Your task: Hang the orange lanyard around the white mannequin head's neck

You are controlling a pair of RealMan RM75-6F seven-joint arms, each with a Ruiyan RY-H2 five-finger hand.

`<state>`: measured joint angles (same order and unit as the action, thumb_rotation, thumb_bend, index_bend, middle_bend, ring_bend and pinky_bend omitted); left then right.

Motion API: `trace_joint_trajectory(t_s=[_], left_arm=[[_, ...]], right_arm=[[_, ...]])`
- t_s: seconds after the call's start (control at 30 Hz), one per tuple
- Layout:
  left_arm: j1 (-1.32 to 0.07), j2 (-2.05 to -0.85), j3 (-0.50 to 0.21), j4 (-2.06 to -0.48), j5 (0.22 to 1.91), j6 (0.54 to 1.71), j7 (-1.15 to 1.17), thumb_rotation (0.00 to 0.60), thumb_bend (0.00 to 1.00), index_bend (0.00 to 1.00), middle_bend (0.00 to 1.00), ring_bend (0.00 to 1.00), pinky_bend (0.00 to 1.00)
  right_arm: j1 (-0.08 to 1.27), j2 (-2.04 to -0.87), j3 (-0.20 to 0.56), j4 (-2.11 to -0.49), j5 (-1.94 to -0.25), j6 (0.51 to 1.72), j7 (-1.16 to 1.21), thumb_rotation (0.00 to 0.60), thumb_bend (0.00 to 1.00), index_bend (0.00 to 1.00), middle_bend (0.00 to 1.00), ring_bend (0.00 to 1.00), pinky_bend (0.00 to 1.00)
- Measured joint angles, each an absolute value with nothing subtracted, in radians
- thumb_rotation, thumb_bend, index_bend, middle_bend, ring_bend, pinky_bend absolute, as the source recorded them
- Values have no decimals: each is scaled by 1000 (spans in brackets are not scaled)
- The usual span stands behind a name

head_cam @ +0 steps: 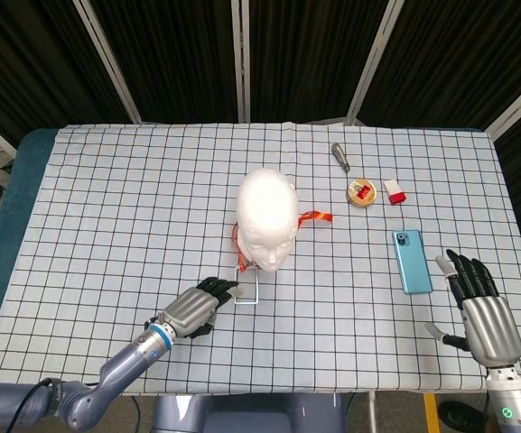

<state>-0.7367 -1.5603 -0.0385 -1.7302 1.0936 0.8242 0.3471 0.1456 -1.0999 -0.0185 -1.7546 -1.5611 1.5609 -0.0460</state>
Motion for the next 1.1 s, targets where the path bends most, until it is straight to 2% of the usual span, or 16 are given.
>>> trace_joint_trajectory(t_s=[0.43, 0.7, 1.1], left_arm=[[-826, -1674, -75, -1581, 1022, 764, 390, 600, 1000, 0, 0, 0, 45], [-864, -1679, -60, -1592, 974, 746, 453, 600, 1000, 0, 0, 0, 45], [-897, -1653, -21, -1690, 909, 759, 512, 600, 1000, 0, 0, 0, 42]], right_arm=[[142, -1101, 10, -1761, -1523, 1517, -42, 600, 0, 0, 0, 0, 0], [137, -1091, 12, -1774, -1529, 1502, -12, 600, 0, 0, 0, 0, 0], [120, -1082, 19, -1783, -1547, 1514, 3, 600, 0, 0, 0, 0, 0]])
